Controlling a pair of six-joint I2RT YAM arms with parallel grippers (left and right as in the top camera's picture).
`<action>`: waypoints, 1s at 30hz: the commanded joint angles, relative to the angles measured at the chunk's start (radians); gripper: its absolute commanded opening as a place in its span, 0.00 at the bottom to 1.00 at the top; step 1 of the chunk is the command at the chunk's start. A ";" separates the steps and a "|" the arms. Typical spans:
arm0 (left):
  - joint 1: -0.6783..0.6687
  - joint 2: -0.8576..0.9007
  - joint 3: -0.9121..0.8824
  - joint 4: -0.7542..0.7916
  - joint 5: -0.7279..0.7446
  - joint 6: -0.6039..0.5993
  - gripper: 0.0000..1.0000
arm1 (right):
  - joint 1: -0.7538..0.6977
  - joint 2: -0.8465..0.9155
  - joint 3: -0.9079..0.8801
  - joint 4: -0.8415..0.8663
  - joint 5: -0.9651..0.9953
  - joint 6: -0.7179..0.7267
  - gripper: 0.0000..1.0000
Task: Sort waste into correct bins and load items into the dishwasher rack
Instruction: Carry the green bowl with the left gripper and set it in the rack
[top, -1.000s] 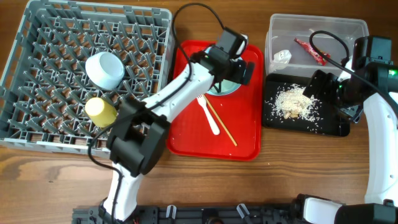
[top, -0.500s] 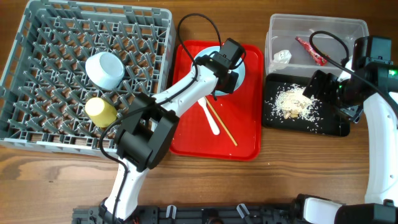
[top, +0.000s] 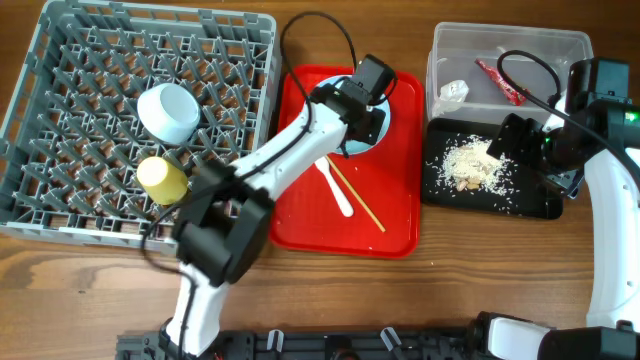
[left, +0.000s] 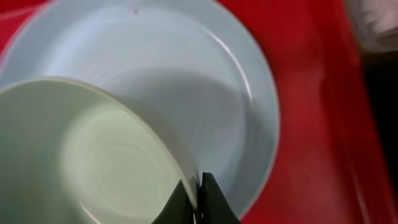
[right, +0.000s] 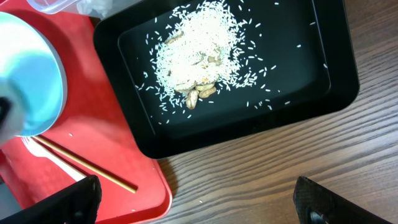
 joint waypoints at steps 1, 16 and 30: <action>0.059 -0.209 0.005 -0.002 0.042 -0.001 0.04 | -0.002 -0.016 0.000 -0.001 0.010 -0.010 1.00; 0.728 -0.140 0.005 0.203 1.213 -0.003 0.04 | -0.002 -0.016 0.000 0.000 0.010 -0.029 1.00; 0.880 0.023 0.005 0.246 1.299 -0.014 0.04 | -0.002 -0.015 0.000 -0.013 0.005 -0.028 1.00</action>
